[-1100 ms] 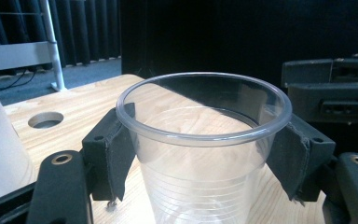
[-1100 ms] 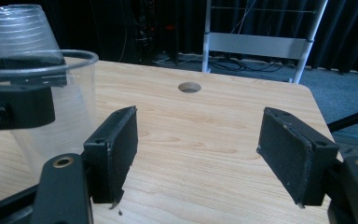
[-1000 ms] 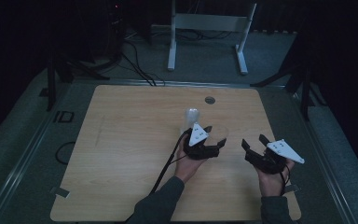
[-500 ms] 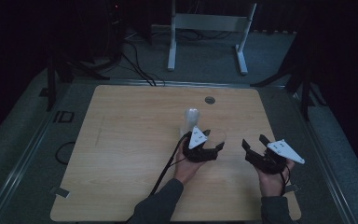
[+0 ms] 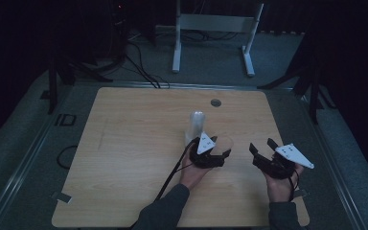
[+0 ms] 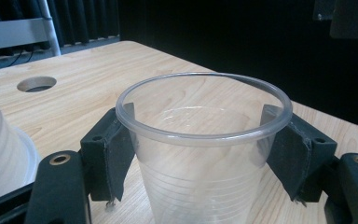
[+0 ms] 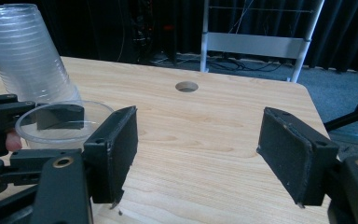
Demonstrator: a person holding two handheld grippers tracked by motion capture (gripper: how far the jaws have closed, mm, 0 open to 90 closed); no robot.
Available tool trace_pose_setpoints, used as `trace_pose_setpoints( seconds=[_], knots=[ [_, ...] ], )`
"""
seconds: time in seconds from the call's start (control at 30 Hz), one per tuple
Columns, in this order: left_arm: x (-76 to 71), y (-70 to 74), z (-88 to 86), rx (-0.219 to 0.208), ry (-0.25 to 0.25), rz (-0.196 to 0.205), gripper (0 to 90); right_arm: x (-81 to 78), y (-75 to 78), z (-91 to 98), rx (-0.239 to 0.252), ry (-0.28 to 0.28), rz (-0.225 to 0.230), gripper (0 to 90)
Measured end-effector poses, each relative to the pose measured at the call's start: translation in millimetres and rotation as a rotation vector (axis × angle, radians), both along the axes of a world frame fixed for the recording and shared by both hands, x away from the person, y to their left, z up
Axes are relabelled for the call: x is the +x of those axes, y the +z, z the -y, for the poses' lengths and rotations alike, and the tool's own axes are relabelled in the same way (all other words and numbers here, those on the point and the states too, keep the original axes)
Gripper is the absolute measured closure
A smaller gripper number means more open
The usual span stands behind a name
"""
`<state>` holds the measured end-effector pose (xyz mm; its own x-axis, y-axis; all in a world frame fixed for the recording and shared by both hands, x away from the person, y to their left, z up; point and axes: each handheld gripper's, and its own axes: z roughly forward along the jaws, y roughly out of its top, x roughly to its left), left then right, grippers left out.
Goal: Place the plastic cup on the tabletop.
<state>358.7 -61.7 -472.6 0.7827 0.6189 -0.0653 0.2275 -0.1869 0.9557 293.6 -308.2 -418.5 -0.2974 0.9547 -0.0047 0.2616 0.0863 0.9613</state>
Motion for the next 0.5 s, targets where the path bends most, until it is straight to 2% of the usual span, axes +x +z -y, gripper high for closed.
trace_pose_setpoints(
  seconds=[0.2,0.5],
  knots=[
    [0.6,-4.4,0.3,0.003,0.005,-0.006,28.2,-0.2,-0.3,-0.4,-0.001,0.001,0.000,28.1],
    [-1.3,-9.1,1.8,0.032,0.000,-0.005,27.3,-0.3,-0.5,0.5,0.000,-0.001,0.000,28.2]
  ],
)
